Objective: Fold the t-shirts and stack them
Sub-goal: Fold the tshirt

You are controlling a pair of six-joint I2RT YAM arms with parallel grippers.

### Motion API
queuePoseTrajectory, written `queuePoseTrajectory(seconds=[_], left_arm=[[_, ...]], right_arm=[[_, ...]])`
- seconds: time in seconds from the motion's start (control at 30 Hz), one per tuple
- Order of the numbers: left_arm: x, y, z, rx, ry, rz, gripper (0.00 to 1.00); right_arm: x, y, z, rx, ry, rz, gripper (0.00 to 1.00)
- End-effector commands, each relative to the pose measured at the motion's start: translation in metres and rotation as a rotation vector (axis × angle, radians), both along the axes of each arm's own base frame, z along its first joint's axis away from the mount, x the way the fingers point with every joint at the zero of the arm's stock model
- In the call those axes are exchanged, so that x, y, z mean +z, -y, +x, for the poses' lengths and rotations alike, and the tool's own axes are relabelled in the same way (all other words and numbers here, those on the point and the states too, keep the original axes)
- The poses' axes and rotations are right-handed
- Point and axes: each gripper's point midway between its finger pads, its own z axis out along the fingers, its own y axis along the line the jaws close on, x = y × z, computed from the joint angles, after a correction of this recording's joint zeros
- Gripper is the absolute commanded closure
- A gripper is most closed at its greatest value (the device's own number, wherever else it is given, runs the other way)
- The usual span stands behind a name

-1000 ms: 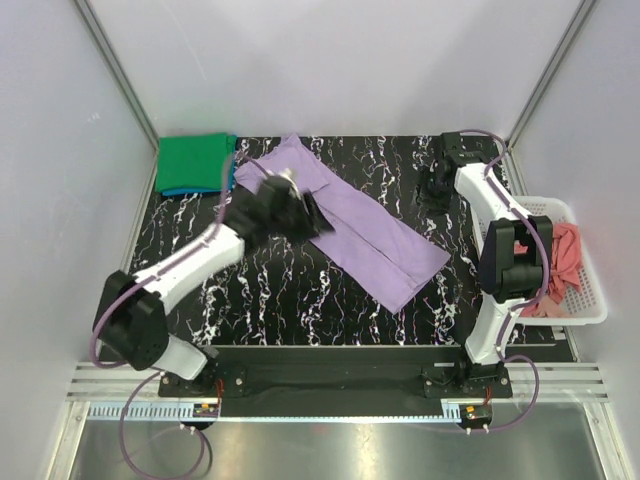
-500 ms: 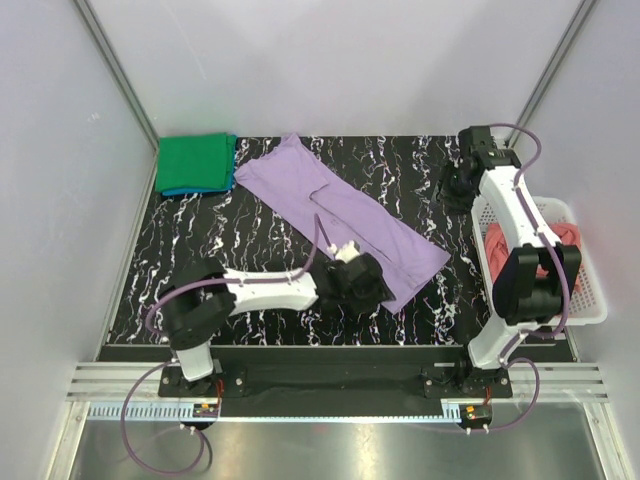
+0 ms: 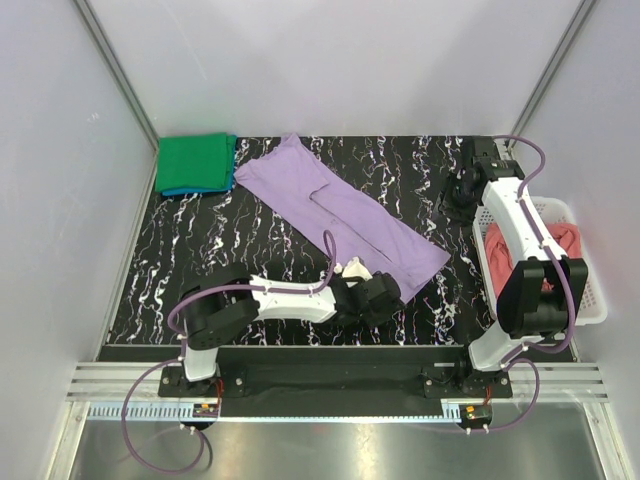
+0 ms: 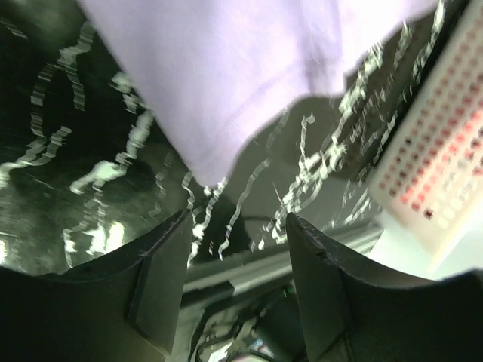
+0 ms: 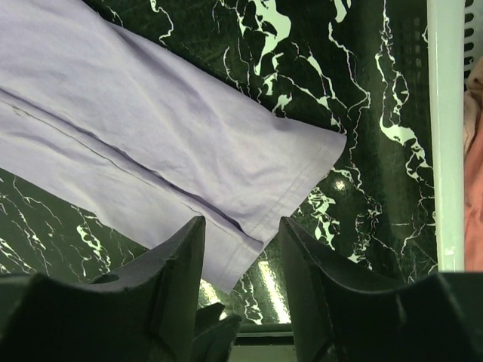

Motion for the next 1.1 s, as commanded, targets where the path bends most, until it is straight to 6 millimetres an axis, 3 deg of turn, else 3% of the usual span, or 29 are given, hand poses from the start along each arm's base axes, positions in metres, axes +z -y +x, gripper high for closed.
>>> queuePoseTrajectory(seconds=[0.0,0.33,0.73,1.0,1.07], left_arm=[[0.009,-0.003,0.015,0.111,0.027,-0.034,0.43],[-0.013,-0.007,0.009,0.114,-0.026,0.041,0.46],[-0.026,-0.007,0.01,0.135,-0.033,0.066,0.56],[-0.034,-0.012,0.011,0.155,-0.042,0.083,0.57],[-0.035,-0.012,0.011,0.158,-0.045,0.081,0.62]], right_arm=[[0.016,-0.002,-0.001,-0.001,0.059,0.009,0.48],[0.015,0.003,-0.003,-0.014,0.057,-0.016,0.49],[0.014,0.002,-0.008,-0.006,0.07,-0.013,0.49],[0.014,0.001,-0.01,-0.002,0.065,-0.008,0.49],[0.01,0.0,-0.012,0.003,0.056,-0.002,0.49]])
